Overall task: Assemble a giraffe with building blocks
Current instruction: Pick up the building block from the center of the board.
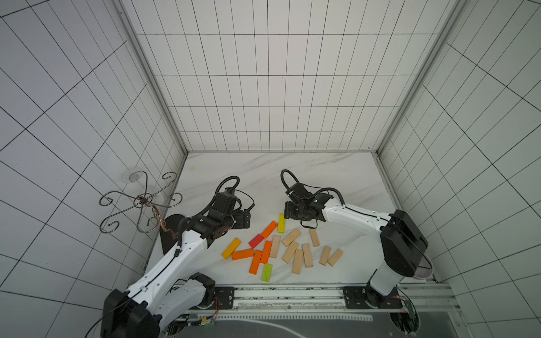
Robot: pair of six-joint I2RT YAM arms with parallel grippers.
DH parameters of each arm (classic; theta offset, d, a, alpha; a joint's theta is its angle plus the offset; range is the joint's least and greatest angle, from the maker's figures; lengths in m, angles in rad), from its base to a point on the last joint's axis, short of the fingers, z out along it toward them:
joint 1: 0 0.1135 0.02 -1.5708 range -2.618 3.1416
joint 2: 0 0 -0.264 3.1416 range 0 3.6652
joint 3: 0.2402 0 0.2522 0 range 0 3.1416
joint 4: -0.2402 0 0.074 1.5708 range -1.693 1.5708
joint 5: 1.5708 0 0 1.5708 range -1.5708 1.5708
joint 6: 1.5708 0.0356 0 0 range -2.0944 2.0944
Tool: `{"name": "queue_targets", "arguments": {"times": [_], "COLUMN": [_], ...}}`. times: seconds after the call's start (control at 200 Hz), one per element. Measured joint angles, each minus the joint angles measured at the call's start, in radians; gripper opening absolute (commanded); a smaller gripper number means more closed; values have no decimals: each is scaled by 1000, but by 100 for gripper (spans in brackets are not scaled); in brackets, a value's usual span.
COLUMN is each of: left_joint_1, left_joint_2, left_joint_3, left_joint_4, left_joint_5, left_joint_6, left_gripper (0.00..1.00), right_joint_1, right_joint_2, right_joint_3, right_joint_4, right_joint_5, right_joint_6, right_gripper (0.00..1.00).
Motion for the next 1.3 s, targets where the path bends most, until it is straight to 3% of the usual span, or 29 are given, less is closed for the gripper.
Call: {"name": "queue_targets", "arguments": {"times": [0.2, 0.485, 0.72, 1.09, 1.304], "left_joint_1": [22, 25, 26, 39, 39], "left_joint_2": [-2, -1, -10, -193, -224], "left_joint_3": [-11, -18, -19, -19, -19], "left_joint_4": [6, 11, 8, 2, -20], "left_joint_5": [7, 14, 3, -46, -39], "left_joint_6": [-2, -2, -6, -68, -96], "left_gripper": [94, 95, 95, 93, 93], "right_joint_1": [16, 23, 90, 206, 229], "right_joint_2": [81, 84, 137, 159, 146], "right_joint_3": [68, 68, 127, 214, 212], "right_joint_4": [-42, -141, -188, -234, -256], "right_joint_5": [20, 72, 63, 40, 39], "right_joint_6": [66, 141, 152, 195, 253], "right_gripper": [64, 64, 63, 58, 56]}}
